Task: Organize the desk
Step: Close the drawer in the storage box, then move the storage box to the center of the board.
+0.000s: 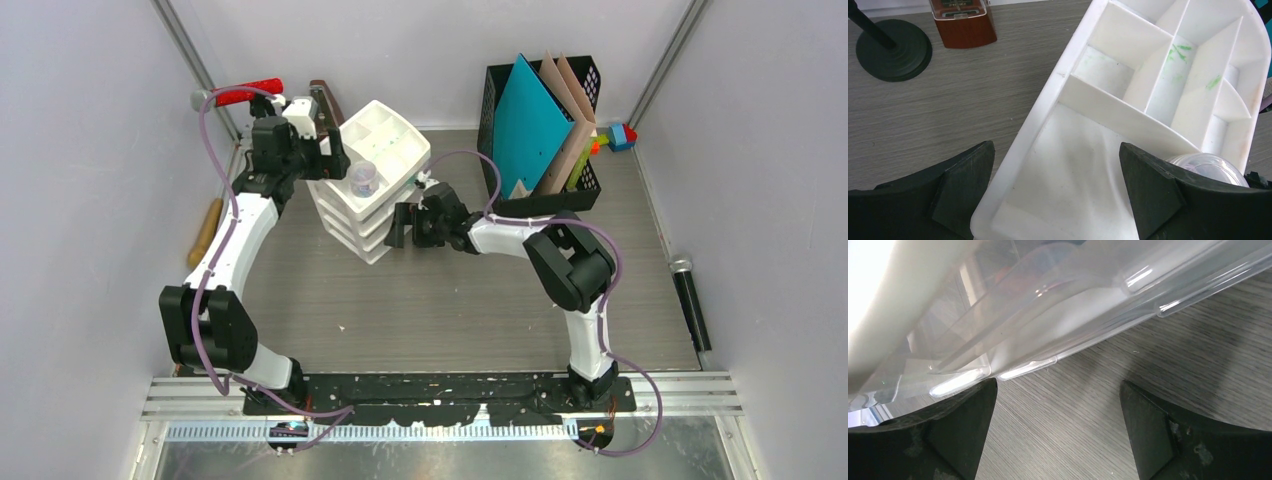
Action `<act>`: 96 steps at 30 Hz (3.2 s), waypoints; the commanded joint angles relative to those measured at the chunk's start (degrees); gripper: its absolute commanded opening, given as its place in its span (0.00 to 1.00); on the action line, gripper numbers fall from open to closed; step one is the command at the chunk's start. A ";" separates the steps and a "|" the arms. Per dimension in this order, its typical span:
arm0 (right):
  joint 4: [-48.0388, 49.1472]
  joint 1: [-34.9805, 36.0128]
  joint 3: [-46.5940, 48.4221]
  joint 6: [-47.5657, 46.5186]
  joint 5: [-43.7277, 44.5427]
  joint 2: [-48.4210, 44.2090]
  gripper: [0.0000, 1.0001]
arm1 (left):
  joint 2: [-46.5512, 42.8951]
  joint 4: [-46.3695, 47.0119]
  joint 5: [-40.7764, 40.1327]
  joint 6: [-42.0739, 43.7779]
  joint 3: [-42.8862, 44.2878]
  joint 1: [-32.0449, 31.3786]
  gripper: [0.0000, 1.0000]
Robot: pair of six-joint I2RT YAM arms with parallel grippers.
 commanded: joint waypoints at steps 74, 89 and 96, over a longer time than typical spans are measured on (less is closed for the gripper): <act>-23.12 -7.69 -11.34 -39.58 1.21 -30.20 0.99 | -0.15 -18.57 -13.80 30.66 8.14 16.08 0.93; -24.01 -8.40 -10.55 -39.62 0.68 -28.98 0.99 | -0.04 -17.82 -9.05 27.21 10.54 17.89 0.98; -24.69 -8.54 -9.96 -39.69 0.59 -27.98 1.00 | -0.20 -16.11 -9.06 25.98 13.51 17.87 1.00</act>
